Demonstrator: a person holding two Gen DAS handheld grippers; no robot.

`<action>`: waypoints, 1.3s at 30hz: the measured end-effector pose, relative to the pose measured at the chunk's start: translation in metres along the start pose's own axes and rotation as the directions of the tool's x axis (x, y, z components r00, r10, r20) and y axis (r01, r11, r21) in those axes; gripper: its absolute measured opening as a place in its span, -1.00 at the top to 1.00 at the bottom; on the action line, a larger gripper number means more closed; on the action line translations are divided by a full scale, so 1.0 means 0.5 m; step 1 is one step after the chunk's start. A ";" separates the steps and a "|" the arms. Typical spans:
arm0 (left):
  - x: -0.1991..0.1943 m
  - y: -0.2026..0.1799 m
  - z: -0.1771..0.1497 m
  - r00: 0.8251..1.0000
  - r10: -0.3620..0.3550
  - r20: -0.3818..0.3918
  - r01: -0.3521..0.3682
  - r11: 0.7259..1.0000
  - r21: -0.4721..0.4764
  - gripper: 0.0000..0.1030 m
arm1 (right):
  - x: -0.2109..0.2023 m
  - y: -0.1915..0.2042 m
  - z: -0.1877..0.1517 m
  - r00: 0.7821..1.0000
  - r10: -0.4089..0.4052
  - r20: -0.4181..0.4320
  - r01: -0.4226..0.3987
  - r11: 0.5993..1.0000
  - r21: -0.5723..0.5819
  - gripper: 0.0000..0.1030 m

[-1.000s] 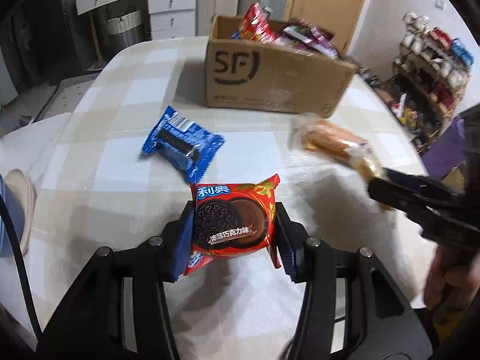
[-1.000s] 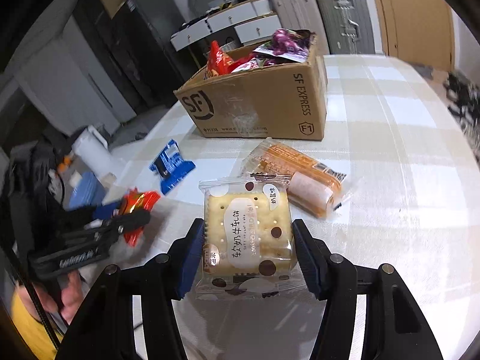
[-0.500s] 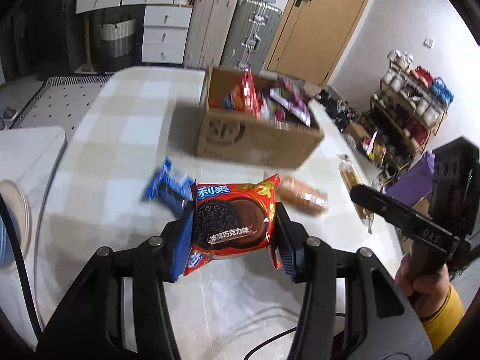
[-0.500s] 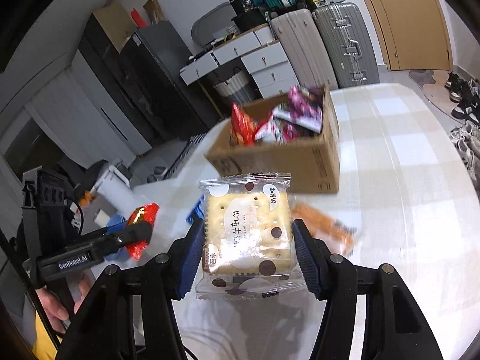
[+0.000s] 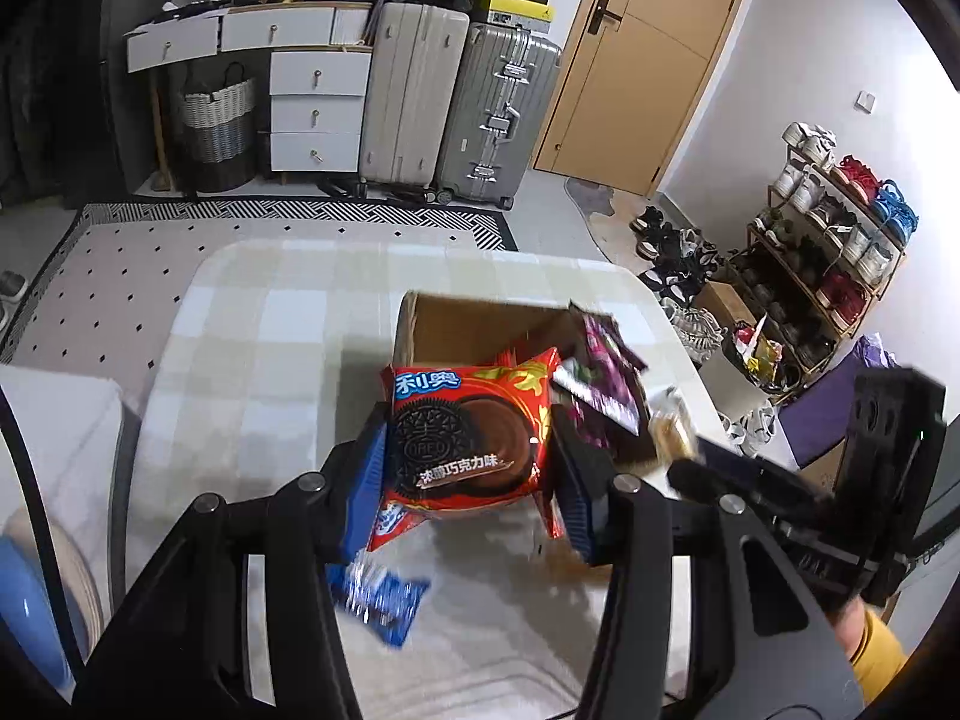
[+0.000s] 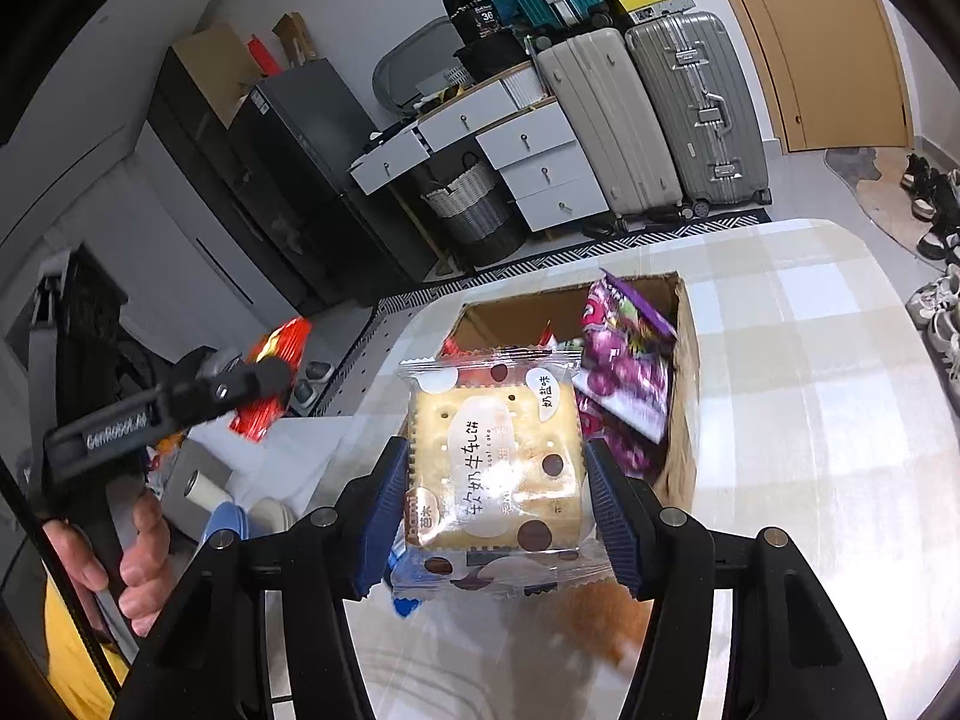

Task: Organize snacks
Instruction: 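Lift both held packs and carry them over the cardboard box, then lower both packs into the box and open both grippers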

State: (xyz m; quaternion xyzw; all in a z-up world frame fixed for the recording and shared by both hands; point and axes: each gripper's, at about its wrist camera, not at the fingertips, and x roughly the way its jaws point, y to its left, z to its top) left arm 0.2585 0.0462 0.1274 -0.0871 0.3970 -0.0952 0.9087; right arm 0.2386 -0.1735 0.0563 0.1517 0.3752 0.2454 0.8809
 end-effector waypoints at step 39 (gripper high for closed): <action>0.502 -0.010 0.097 0.967 -0.002 -0.255 0.016 0.999 0.051 0.08 | 0.195 -0.038 0.042 0.977 -0.188 -0.100 0.153 0.946 -0.287 -0.14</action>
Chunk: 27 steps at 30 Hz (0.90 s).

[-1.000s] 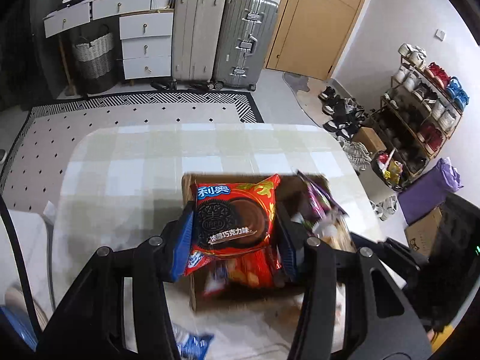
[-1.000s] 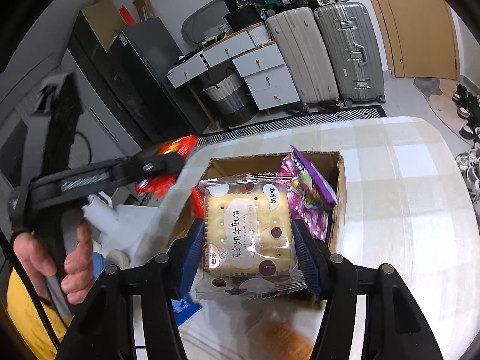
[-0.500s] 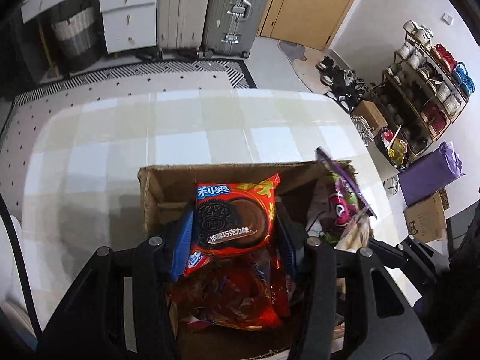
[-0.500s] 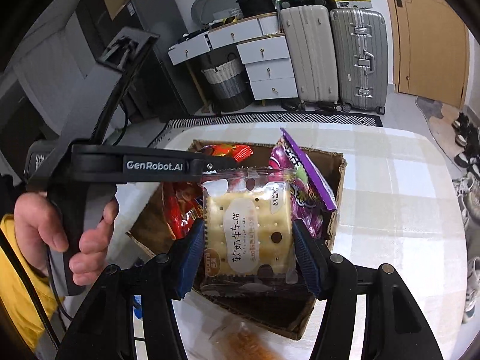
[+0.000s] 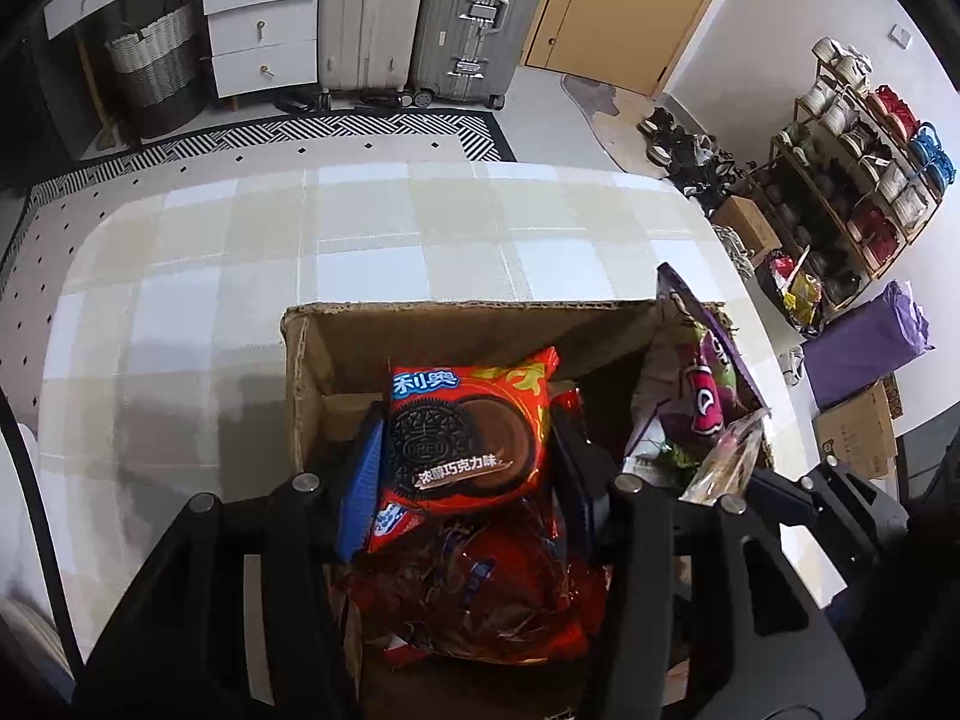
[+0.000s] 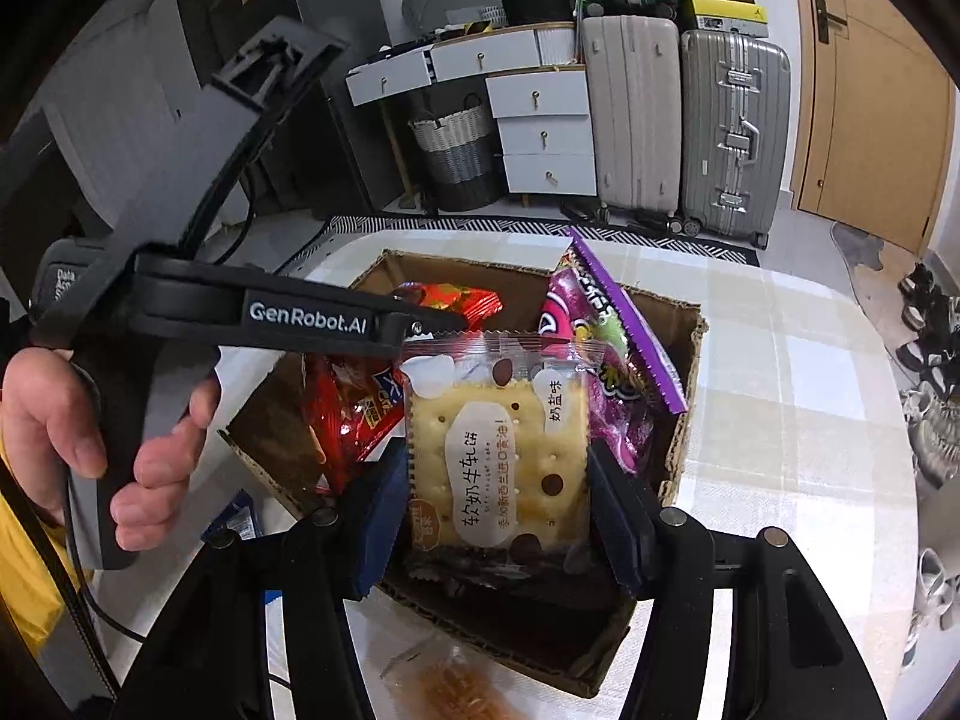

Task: Organize snacks
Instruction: 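Lower both packs into the box and open both grippers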

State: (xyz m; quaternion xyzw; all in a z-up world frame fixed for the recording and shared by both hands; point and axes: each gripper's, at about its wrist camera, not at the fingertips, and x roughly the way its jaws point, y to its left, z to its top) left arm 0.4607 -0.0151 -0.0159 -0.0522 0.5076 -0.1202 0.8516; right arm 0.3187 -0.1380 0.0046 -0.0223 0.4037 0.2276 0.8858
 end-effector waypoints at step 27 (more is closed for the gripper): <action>-0.024 -0.022 -0.008 1.000 0.002 -0.014 -0.002 1.000 0.007 -0.09 | -0.037 -0.025 -0.010 0.999 0.019 0.046 -0.022 0.998 0.061 -0.14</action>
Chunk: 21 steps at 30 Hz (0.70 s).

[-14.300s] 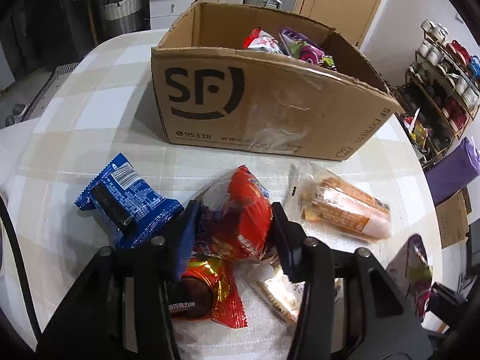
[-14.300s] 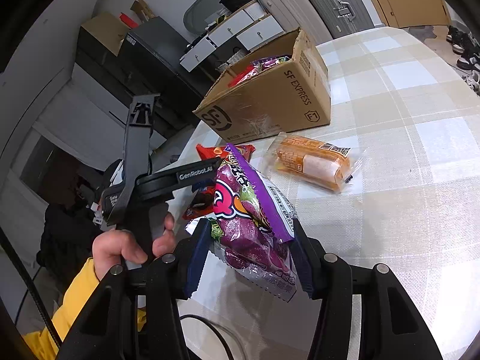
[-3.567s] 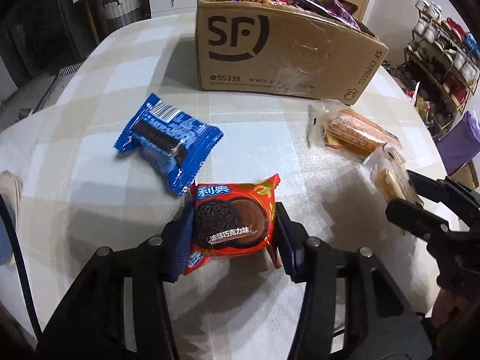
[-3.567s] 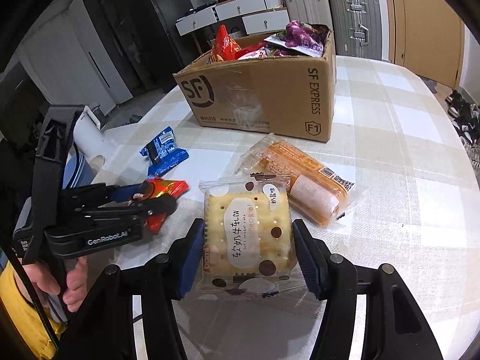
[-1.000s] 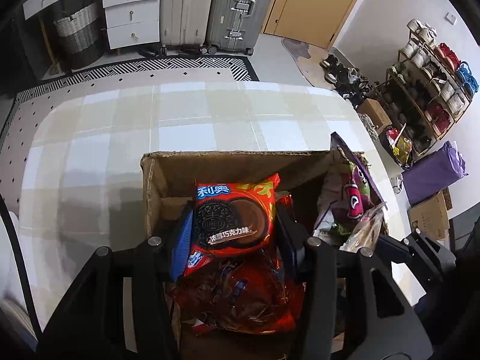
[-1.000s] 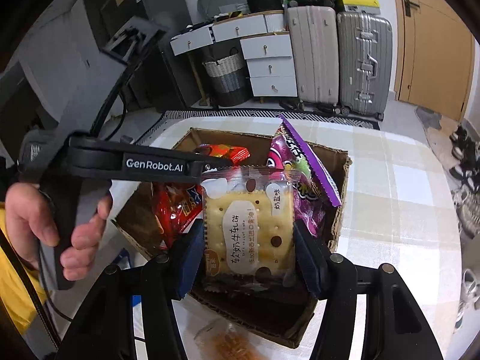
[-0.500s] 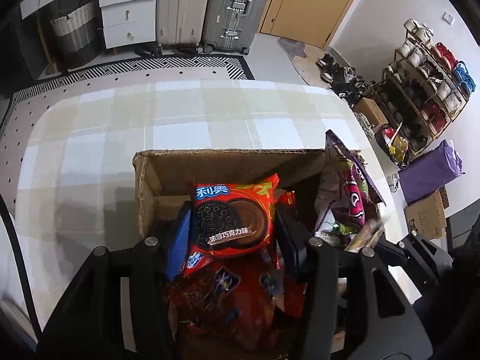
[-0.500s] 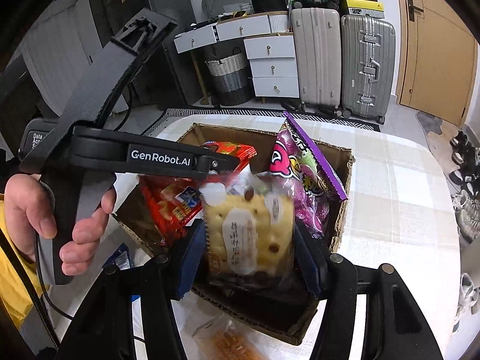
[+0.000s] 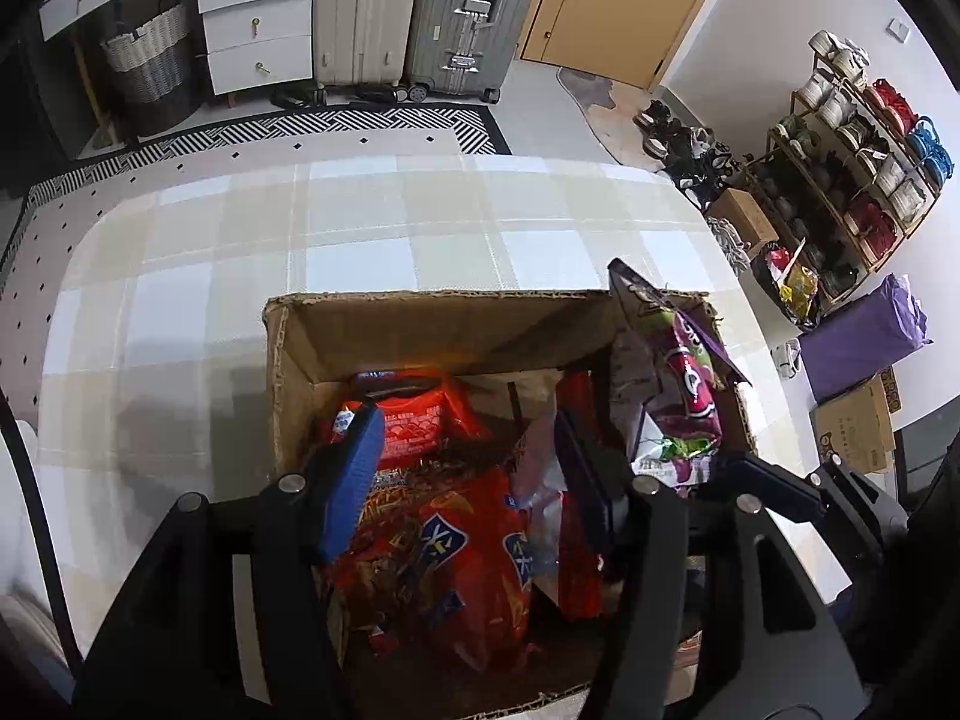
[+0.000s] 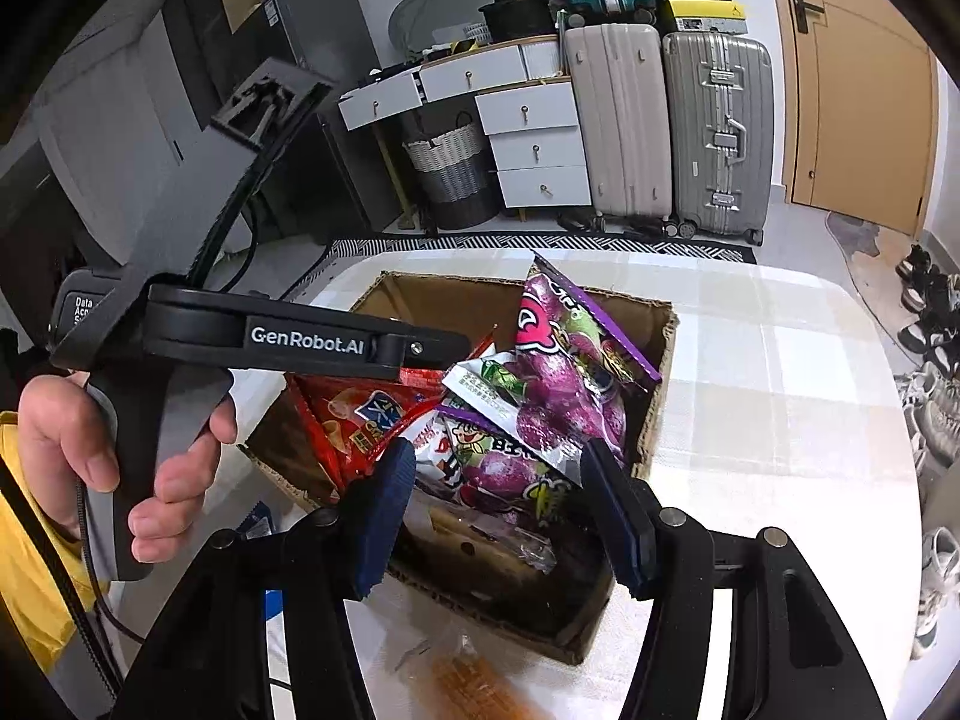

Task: Organize snacks
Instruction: 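Lower both packs into the box and open both grippers, then withdraw both tools from the box back toward the remaining snacks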

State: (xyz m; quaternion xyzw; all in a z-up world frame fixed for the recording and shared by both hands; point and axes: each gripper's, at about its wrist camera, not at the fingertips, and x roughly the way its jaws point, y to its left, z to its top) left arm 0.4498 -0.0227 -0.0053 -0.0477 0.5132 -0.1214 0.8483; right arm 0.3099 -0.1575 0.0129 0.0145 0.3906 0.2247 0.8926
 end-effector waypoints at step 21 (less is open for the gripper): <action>-0.246 0.004 -0.101 0.984 0.011 0.177 0.003 0.997 -0.076 -0.11 | -0.163 0.030 -0.024 0.994 0.041 0.096 -0.049 0.996 0.074 -0.14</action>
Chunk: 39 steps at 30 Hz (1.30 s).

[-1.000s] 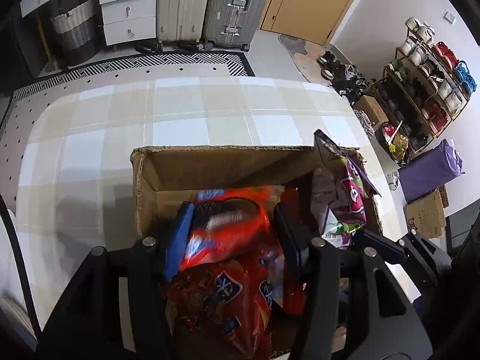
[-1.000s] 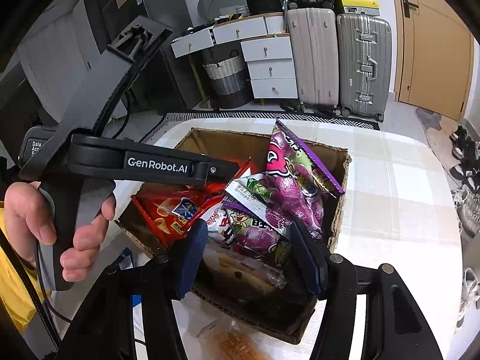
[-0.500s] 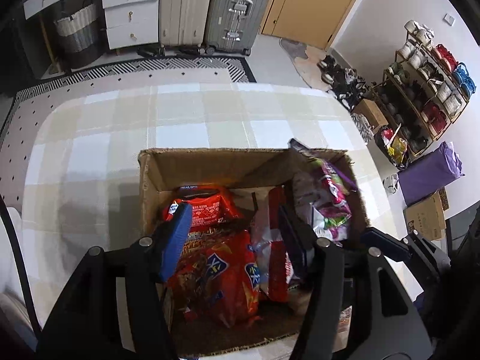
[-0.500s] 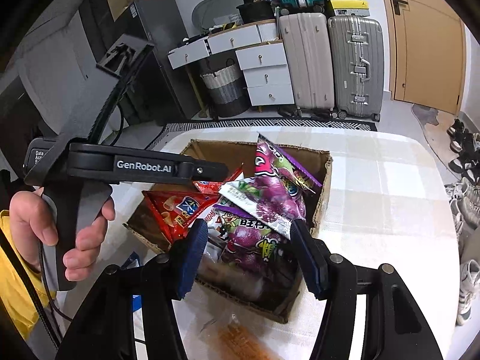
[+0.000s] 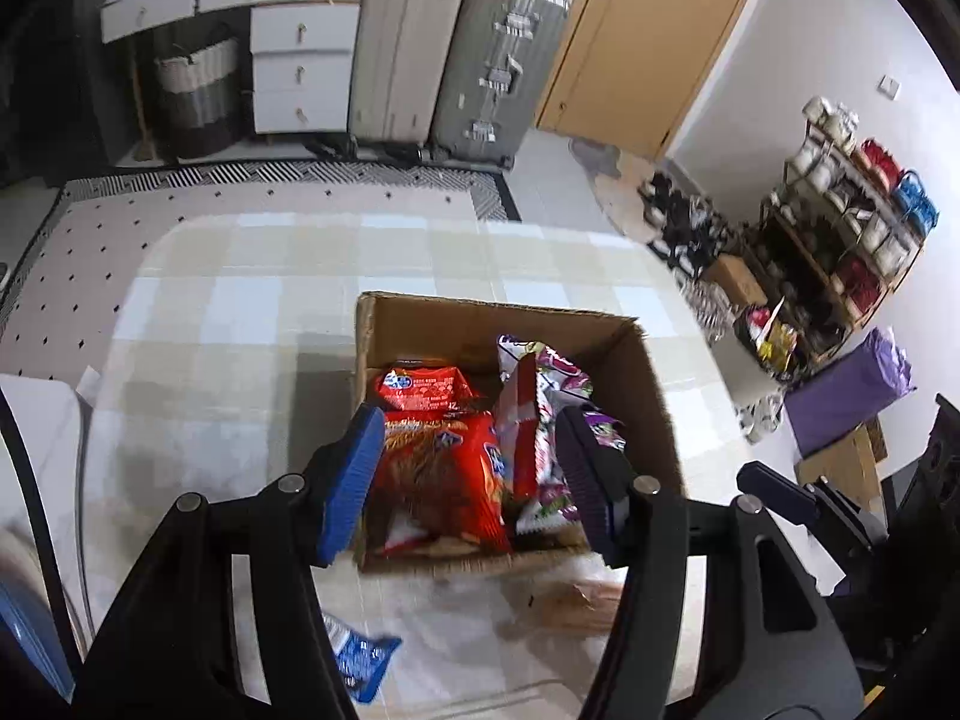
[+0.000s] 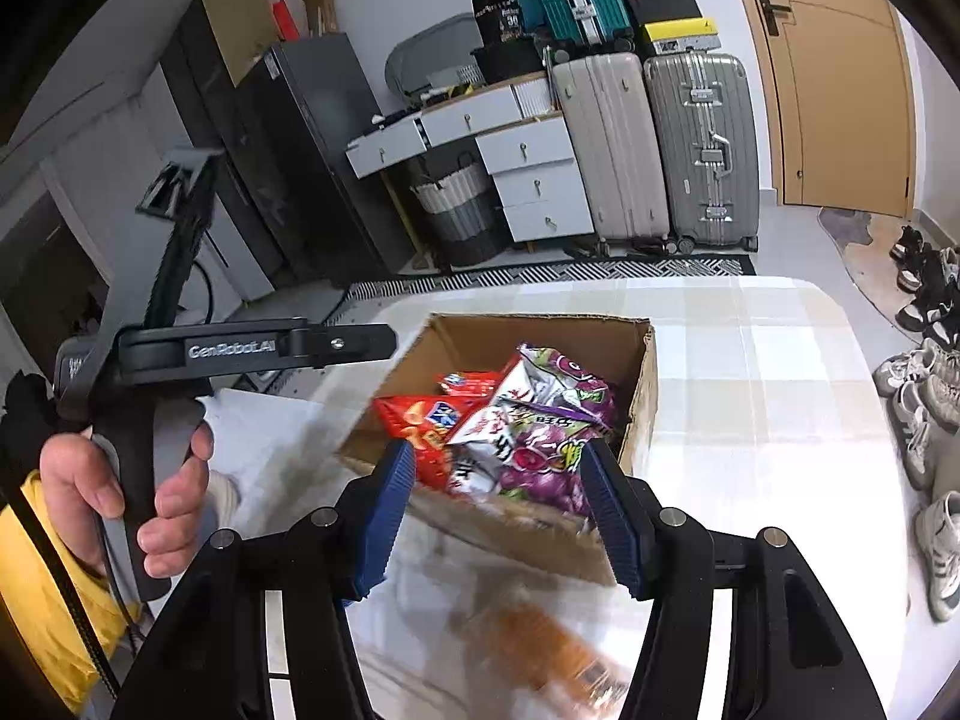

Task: Organize snacks
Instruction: 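Withdraw both tools from the box back toward the remaining snacks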

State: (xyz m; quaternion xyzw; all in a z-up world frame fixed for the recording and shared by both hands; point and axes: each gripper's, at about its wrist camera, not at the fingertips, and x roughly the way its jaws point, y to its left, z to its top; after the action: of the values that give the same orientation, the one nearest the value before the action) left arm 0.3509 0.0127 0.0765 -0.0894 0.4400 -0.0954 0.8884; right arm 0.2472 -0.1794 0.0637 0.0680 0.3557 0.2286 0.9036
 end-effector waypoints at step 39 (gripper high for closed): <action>-0.433 -0.099 -0.578 0.926 0.163 0.341 -0.173 0.985 0.000 -0.98 | -0.202 0.126 -0.302 0.989 0.078 0.124 -0.077 0.997 -0.014 -0.45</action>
State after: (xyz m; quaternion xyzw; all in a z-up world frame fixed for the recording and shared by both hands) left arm -0.0133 -0.0029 0.0814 -0.0530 0.2846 -0.0089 0.9572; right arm 0.0575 -0.1761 0.0320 0.0919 0.2946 0.2603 0.9149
